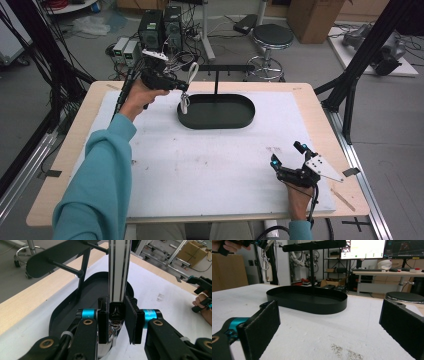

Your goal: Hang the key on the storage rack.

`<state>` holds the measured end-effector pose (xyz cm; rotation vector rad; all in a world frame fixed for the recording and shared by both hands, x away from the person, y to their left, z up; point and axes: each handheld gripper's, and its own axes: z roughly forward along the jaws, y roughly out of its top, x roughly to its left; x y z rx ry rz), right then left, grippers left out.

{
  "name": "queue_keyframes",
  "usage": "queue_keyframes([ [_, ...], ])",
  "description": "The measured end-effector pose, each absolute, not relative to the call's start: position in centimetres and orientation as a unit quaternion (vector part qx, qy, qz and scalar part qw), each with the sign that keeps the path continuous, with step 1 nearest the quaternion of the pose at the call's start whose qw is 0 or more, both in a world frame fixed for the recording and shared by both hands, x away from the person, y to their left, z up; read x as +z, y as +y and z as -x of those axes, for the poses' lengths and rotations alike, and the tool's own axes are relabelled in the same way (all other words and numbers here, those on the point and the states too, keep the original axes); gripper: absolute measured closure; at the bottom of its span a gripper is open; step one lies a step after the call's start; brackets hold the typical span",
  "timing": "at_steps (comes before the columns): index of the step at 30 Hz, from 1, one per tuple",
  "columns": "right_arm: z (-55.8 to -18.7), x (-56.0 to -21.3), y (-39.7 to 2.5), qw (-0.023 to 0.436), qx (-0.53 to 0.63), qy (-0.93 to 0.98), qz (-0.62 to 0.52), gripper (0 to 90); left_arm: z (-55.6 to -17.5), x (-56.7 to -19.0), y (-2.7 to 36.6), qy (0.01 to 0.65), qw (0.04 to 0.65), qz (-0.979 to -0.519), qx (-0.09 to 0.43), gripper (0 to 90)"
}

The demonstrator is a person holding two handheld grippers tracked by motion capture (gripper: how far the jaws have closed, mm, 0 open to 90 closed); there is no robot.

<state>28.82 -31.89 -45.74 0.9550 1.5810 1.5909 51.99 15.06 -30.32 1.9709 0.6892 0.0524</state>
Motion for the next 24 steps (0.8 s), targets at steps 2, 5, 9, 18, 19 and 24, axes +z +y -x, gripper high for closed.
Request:
queue_keyframes([
  [2, -28.8, -45.7, -31.9, 0.345, 0.612, 0.609, -0.367, 2.7, -52.2, -30.6, 15.1, 0.287, 0.502, -0.816, 0.018, 74.0],
  [5, -28.8, -45.7, -31.9, 0.345, 0.612, 0.609, -0.367, 2.7, -52.3, -31.0, 15.2, 0.289, 0.496, -0.818, 0.018, 74.0],
  [9, -28.8, -45.7, -31.9, 0.346, 0.612, 0.610, -0.365, 2.7, -52.5, -31.4, 15.2, 0.294, 0.494, -0.818, 0.017, 74.0],
  [18, -28.8, -45.7, -31.9, 0.344, 0.612, 0.610, -0.367, 2.7, -53.0, -32.1, 15.5, 0.305, 0.490, -0.816, 0.019, 74.0],
  [19, -28.8, -45.7, -31.9, 0.345, 0.612, 0.610, -0.368, 2.7, -53.1, -32.2, 15.6, 0.306, 0.488, -0.817, 0.020, 74.0],
  [24, -28.8, -45.7, -31.9, 0.345, 0.612, 0.609, -0.368, 2.7, -53.3, -32.6, 15.6, 0.309, 0.482, -0.819, 0.018, 74.0],
])
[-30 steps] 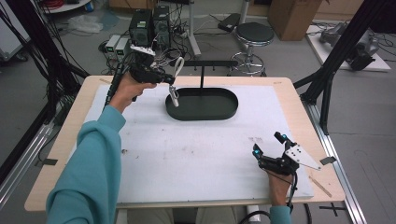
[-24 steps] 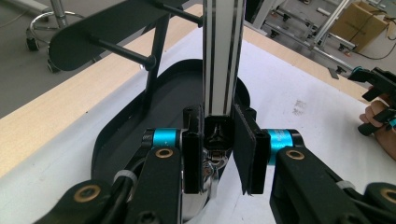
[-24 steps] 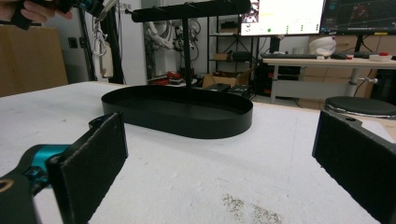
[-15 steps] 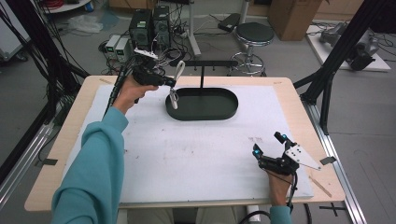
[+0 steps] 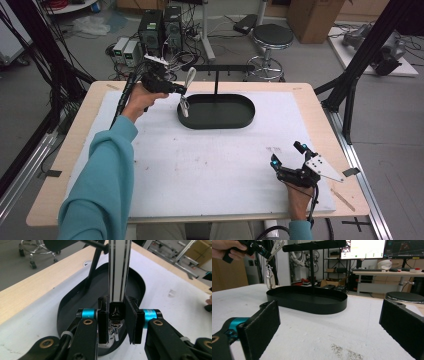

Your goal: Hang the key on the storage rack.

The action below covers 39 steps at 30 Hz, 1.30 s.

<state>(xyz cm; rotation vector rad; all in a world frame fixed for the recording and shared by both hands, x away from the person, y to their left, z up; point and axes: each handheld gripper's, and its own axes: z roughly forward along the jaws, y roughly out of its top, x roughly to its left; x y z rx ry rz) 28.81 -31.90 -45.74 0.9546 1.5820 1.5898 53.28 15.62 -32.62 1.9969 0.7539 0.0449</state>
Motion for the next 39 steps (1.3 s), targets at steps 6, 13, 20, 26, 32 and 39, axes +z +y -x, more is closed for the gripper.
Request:
queue_keyframes([
  [6, -28.8, -45.7, -31.9, 0.345, 0.612, 0.609, -0.368, 2.7, -53.5, -33.0, 15.7, 0.319, 0.484, -0.815, 0.019, 74.0],
  [13, -28.8, -45.7, -31.9, 0.346, 0.612, 0.610, -0.367, 2.7, -53.8, -33.6, 16.1, 0.335, 0.485, -0.808, 0.018, 73.9],
  [20, -28.8, -45.7, -31.9, 0.345, 0.611, 0.611, -0.366, 2.7, -54.0, -34.2, 16.4, 0.350, 0.484, -0.802, 0.021, 73.9],
  [26, -28.8, -45.7, -31.9, 0.348, 0.611, 0.611, -0.364, 2.7, -54.0, -34.6, 16.1, 0.354, 0.487, -0.798, 0.027, 73.9],
  [32, -28.8, -45.7, -31.9, 0.348, 0.611, 0.611, -0.365, 2.7, -54.0, -34.9, 15.8, 0.355, 0.485, -0.798, 0.039, 73.8],
  [39, -28.8, -45.7, -31.9, 0.347, 0.611, 0.610, -0.365, 2.7, -53.8, -35.6, 16.0, 0.359, 0.501, -0.786, 0.051, 72.9],
])
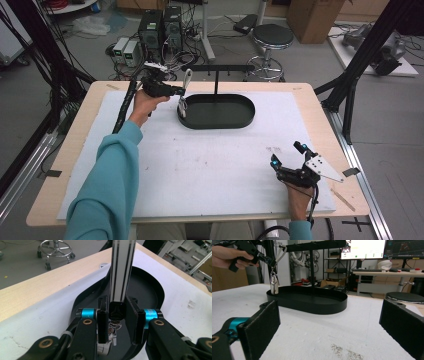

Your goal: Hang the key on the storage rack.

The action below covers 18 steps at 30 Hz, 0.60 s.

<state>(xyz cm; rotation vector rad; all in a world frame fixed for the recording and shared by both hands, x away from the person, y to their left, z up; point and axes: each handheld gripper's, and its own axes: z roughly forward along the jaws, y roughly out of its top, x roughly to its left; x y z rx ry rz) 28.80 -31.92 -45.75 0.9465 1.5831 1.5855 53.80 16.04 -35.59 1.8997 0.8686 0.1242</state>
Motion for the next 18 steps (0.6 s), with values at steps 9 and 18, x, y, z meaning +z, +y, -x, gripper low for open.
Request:
queue_keyframes([
  [9, -28.8, -45.7, -31.9, 0.347, 0.612, 0.610, -0.365, 2.7, -53.9, -36.5, 16.6, 0.349, 0.522, -0.777, 0.046, 66.5],
  [18, -28.8, -45.8, -31.9, 0.347, 0.612, 0.610, -0.365, 2.7, -52.0, -35.5, 17.0, 0.334, 0.523, -0.775, 0.120, 18.9],
])
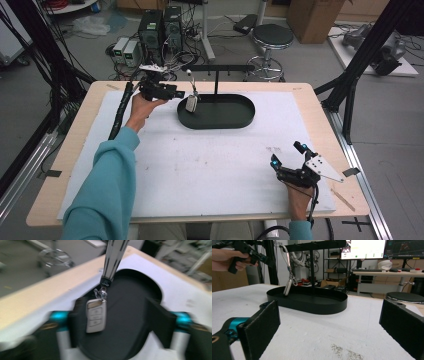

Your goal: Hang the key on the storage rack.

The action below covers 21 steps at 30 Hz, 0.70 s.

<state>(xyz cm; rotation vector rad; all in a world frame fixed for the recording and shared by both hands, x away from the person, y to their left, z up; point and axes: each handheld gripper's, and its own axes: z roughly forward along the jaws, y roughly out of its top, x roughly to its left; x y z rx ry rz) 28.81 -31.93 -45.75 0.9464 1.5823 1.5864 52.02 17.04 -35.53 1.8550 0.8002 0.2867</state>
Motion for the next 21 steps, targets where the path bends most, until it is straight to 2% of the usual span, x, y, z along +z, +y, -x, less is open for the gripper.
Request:
queue_keyframes([
  [1, -28.8, -45.8, -31.9, 0.347, 0.612, 0.610, -0.365, 2.7, -51.2, -35.5, 17.3, 0.330, 0.546, -0.757, 0.140, 6.6],
  [4, -28.8, -45.7, -31.9, 0.348, 0.612, 0.610, -0.363, 2.7, -49.7, -35.2, 18.1, 0.319, 0.585, -0.730, 0.153, 1.7],
  [9, -28.8, -45.7, -31.9, 0.350, 0.611, 0.612, -0.362, 2.7, -46.3, -35.1, 19.7, 0.317, 0.598, -0.721, 0.148, 1.7],
  [15, -28.8, -45.7, -31.9, 0.351, 0.611, 0.610, -0.362, 2.7, -40.8, -36.5, 21.7, 0.275, 0.617, -0.710, 0.199, 1.7],
  [21, -28.8, -45.7, -31.9, 0.349, 0.611, 0.610, -0.364, 2.6, -35.6, -38.5, 23.9, 0.261, 0.635, -0.693, 0.222, 1.7],
])
